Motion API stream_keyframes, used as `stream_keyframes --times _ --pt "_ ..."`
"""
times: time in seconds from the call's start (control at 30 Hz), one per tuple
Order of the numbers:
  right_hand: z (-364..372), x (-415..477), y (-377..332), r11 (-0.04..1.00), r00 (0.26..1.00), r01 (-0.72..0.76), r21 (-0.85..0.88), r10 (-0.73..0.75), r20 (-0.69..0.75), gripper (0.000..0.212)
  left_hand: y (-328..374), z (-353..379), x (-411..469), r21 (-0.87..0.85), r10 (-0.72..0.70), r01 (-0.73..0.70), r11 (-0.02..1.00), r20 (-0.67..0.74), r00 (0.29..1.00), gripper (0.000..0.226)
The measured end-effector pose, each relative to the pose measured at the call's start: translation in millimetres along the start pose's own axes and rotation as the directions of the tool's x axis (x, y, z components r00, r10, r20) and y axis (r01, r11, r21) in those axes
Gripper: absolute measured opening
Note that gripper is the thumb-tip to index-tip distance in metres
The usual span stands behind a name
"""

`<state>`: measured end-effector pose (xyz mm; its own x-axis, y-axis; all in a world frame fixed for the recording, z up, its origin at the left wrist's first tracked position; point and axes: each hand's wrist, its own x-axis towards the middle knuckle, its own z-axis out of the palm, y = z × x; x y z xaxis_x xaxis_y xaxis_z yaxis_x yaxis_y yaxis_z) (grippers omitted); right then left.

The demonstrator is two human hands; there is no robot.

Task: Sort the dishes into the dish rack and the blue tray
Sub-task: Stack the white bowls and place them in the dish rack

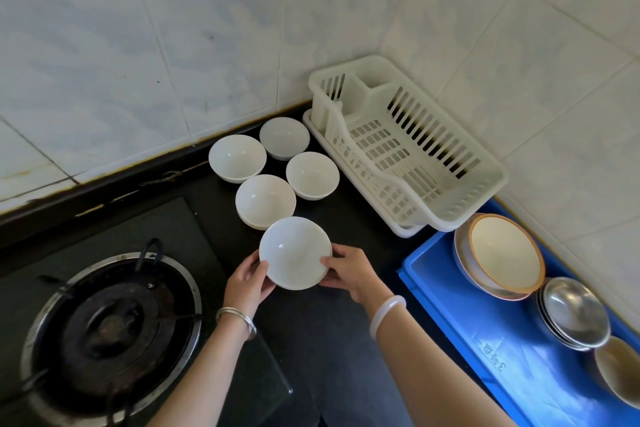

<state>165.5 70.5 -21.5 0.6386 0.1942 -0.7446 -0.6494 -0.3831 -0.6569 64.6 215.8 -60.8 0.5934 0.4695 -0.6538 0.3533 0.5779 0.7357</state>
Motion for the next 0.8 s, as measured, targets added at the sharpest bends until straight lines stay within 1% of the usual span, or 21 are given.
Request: stream_keyframes --times 0.1,0.2,0.37,0.53,0.63,0.7,0.8 --pt "-2.9 -1.2 2.3 1.000 1.000 0.026 0.000 -0.026 0.007 0.038 4.2 2.2 -4.7 0.004 0.004 -0.004 1.000 -0.007 1.000 0.023" --pt "-10.4 -6.0 -3.3 0.998 0.998 0.063 0.020 -0.064 0.022 0.037 15.9 8.2 -11.1 0.007 0.045 -0.045 0.999 0.007 0.999 0.025" --pt "-37.8 -21.3 -40.4 0.980 0.981 0.191 0.051 -0.192 0.002 0.033 55.1 40.5 -22.9 -0.026 0.114 -0.112 0.993 0.082 0.990 0.025" --pt "-80.3 -26.6 -105.5 0.953 0.958 0.284 0.109 -0.277 -0.076 0.035 112.4 103.4 -15.8 -0.029 0.148 -0.145 0.989 0.195 0.970 0.023" --pt "-107.4 -15.6 -146.5 0.935 0.938 0.336 0.114 -0.321 -0.133 0.034 143.3 151.9 3.2 0.023 0.194 -0.204 0.979 0.220 0.956 0.029" --pt "-125.9 -1.7 -172.0 0.932 0.929 0.348 0.106 -0.327 -0.176 0.033 160.1 185.4 20.5 0.043 0.202 -0.217 0.975 0.230 0.952 0.029" --pt "-148.7 27.8 -202.0 0.935 0.923 0.340 0.103 -0.311 -0.225 0.030 176.8 232.6 50.8 0.080 0.182 -0.211 0.974 0.271 0.945 0.020"
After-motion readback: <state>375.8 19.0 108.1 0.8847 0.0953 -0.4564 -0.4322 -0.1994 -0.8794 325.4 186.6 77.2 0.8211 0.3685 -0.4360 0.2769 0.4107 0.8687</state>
